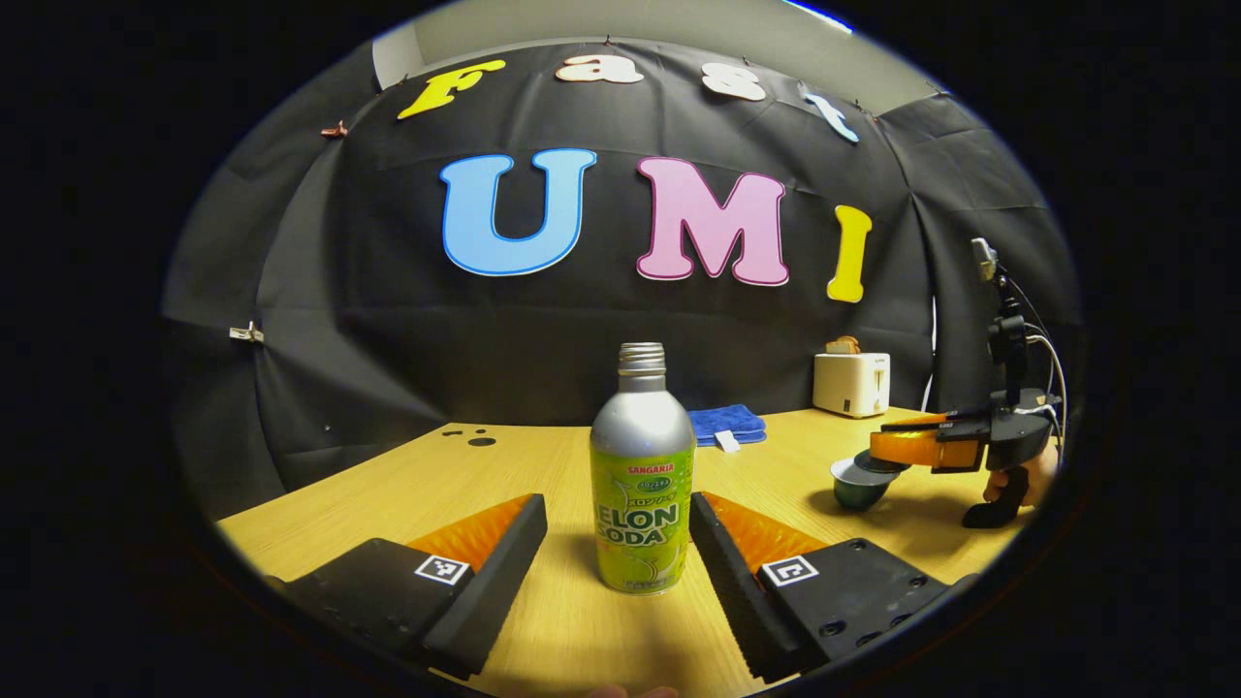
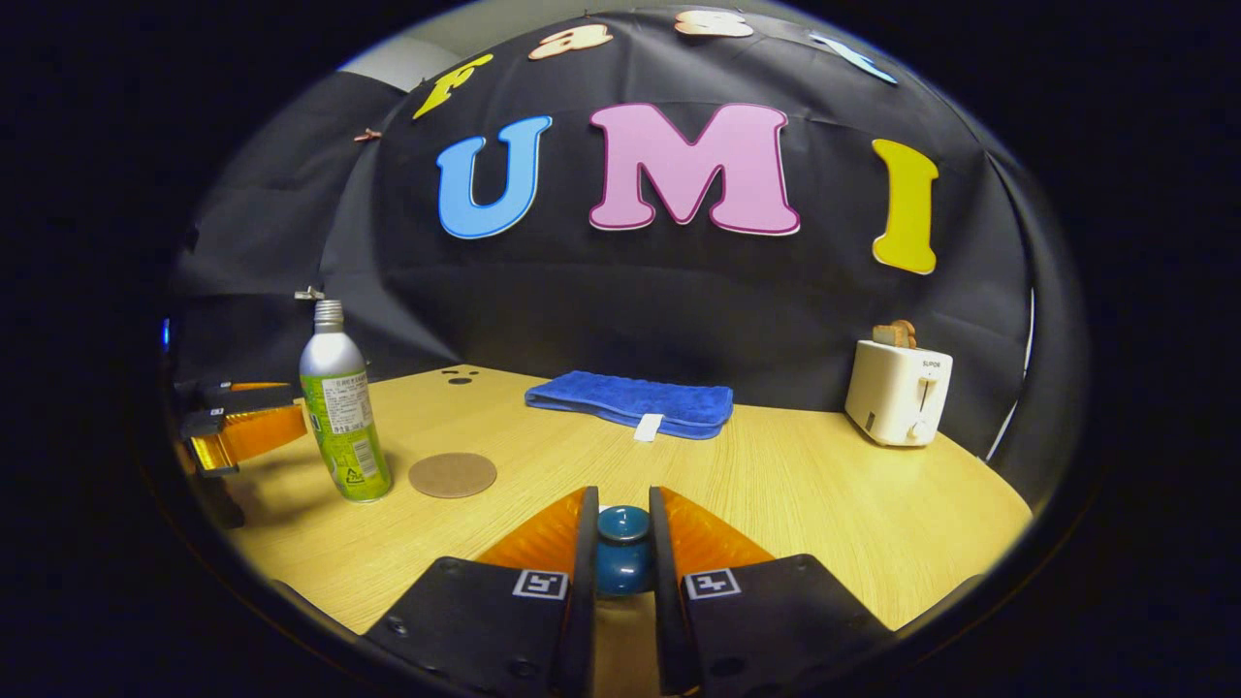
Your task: Open the teacup lid with one hand, grasp the water bottle and pour water into the teacup with the other hand; after pouring, place the water bottle on the coaster and then close the teacup lid.
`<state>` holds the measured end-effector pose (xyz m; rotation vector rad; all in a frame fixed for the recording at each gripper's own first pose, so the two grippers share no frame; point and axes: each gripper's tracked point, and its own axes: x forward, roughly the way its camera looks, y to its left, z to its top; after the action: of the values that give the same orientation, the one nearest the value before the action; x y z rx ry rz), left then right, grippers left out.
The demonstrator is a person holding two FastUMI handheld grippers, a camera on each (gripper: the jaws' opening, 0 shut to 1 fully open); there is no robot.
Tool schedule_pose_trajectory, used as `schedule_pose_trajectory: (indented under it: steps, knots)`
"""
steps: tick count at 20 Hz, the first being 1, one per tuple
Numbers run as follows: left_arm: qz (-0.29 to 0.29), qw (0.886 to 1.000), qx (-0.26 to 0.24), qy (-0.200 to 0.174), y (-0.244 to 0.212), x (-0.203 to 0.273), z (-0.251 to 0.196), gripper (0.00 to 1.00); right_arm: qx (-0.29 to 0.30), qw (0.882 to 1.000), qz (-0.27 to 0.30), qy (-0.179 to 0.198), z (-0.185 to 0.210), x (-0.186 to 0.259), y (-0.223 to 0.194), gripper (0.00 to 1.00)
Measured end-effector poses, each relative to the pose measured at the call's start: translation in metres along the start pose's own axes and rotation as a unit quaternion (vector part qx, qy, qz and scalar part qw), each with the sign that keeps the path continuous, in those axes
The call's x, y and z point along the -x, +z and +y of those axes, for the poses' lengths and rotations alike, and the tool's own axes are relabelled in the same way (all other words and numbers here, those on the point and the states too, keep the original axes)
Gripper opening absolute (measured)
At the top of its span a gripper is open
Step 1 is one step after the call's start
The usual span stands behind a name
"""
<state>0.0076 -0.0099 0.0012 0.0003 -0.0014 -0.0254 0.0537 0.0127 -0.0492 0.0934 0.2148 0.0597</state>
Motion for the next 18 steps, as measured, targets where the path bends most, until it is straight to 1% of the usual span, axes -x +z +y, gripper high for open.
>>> schedule_pose_trajectory:
  steps: [1,3,7,12,13,14,15,16,18]
  knots:
    - [0.000,1.000,0.000,-0.001,0.001,-0.003,-0.001,0.94,-0.008,1.000,-0.009,-0.003,-0.002,0.007,0.002,0.29]
    - [0.001,1.000,0.000,-0.001,0.000,-0.009,-0.002,0.94,-0.018,0.999,-0.024,-0.011,-0.010,0.019,0.005,0.29]
    - [0.001,1.000,0.000,-0.003,0.000,-0.026,-0.008,0.94,-0.017,0.998,-0.057,-0.034,-0.026,0.039,0.012,0.29]
    - [0.002,1.000,-0.005,-0.021,0.000,-0.047,-0.019,0.94,-0.018,0.997,-0.057,-0.041,-0.027,0.047,0.011,0.29]
    - [0.001,0.999,-0.008,-0.031,0.000,-0.046,-0.023,0.91,-0.018,0.997,-0.056,-0.044,-0.028,0.048,0.012,0.29]
    - [0.000,0.999,-0.017,-0.038,0.001,-0.047,-0.025,0.83,-0.018,0.997,-0.056,-0.048,-0.030,0.048,0.012,0.29]
    - [0.001,0.999,-0.034,-0.039,0.002,-0.048,-0.026,0.83,-0.019,0.997,-0.056,-0.056,-0.034,0.047,0.012,0.29]
    - [0.002,0.998,-0.056,-0.031,0.000,-0.048,-0.025,0.82,-0.019,0.996,-0.056,-0.064,-0.037,0.047,0.011,0.29]
    - [0.010,0.993,-0.114,-0.020,0.000,-0.049,-0.027,0.80,-0.019,0.996,-0.056,-0.070,-0.038,0.047,0.012,0.29]
